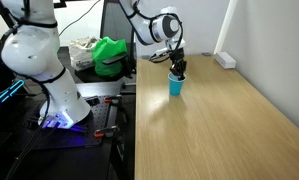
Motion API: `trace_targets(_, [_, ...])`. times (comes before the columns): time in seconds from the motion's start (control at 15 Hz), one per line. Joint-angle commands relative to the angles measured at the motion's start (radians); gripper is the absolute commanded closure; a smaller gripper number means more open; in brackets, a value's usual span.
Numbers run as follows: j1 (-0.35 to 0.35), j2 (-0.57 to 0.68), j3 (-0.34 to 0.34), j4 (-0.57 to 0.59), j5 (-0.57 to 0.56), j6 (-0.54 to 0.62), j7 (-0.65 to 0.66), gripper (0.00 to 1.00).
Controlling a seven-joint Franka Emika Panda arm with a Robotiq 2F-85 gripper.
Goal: Pick up the pen from the cup and put it on table
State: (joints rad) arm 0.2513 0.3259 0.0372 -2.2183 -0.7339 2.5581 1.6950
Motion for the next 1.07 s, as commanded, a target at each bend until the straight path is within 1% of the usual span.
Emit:
trace_targets(0.0, [0.04,-0.048,-0.012,-0.022,-0.02,-0.06,0.043,0.96])
trace_targets(0.47, [0.059,-0.095,0.0,-0.042,-0.041,-0.125,0.106,0.96])
trace_targets(0.67, [0.056,-0.124,0.013,-0.056,-0.055,-0.151,0.14,0.96])
trace_targets(1.0, [0.041,-0.216,0.04,-0.124,-0.045,-0.182,0.169,0.96])
